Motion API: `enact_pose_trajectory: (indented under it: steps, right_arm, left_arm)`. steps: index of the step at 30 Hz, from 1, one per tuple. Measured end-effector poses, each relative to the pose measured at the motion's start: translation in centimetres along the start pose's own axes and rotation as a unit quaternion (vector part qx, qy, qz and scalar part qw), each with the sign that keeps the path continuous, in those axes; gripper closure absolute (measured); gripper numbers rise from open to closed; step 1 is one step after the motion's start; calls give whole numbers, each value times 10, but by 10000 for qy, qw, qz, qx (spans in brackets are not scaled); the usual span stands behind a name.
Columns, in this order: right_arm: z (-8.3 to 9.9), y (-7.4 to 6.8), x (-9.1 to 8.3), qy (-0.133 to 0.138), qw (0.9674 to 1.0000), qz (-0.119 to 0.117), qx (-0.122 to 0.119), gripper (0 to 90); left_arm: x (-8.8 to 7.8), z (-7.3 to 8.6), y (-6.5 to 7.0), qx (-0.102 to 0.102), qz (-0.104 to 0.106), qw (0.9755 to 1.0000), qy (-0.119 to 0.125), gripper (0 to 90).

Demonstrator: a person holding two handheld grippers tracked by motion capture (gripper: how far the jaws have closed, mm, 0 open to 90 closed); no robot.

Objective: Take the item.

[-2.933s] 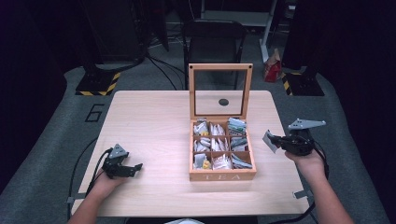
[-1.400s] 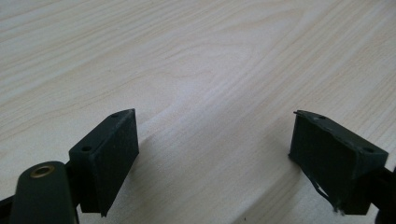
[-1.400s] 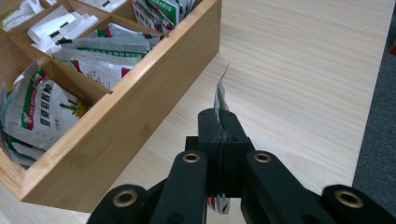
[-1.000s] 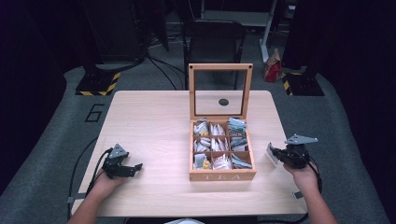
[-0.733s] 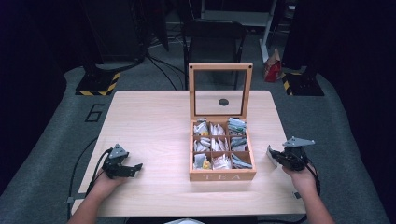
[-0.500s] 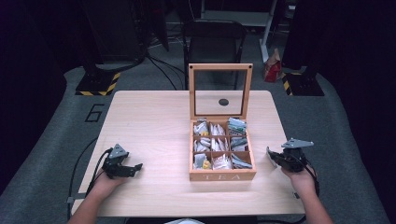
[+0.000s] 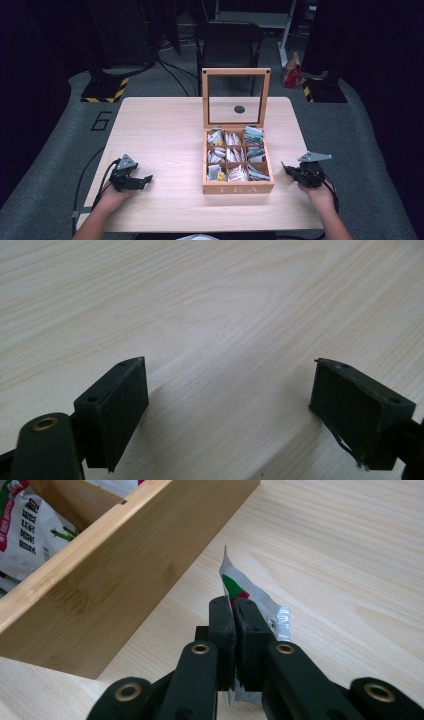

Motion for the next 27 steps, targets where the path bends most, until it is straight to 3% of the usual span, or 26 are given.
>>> enact_pose_trajectory:
  steps: [6, 9, 15, 27]
  right_arm:
    - [1, -3, 2, -1, 10000, -40, 35, 812]
    - [0, -5, 2, -11, 9998, -115, 162, 770]
    - [-3, -9, 1, -51, 9998, -138, 103, 712]
    - [-16, -11, -7, 169, 9996, -135, 181, 619]
  left_arm:
    - [0, 0, 0, 0, -2, 10000, 2, 149]
    - [0, 0, 0, -7, -1, 10000, -3, 149]
    - [0, 0, 0, 0, 1, 10000, 0, 149]
    - [0, 0, 0, 0, 0, 10000, 0, 149]
Point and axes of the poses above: each handheld gripper's, and its own axes: x roughly forward along the jaws, z roughly out of its underside, y roughly to its right, the point moved 7 cm from there along x, roughly forward along the jaws, and after that the axes turned 8 degrees about -x, right-handed, at the moved point
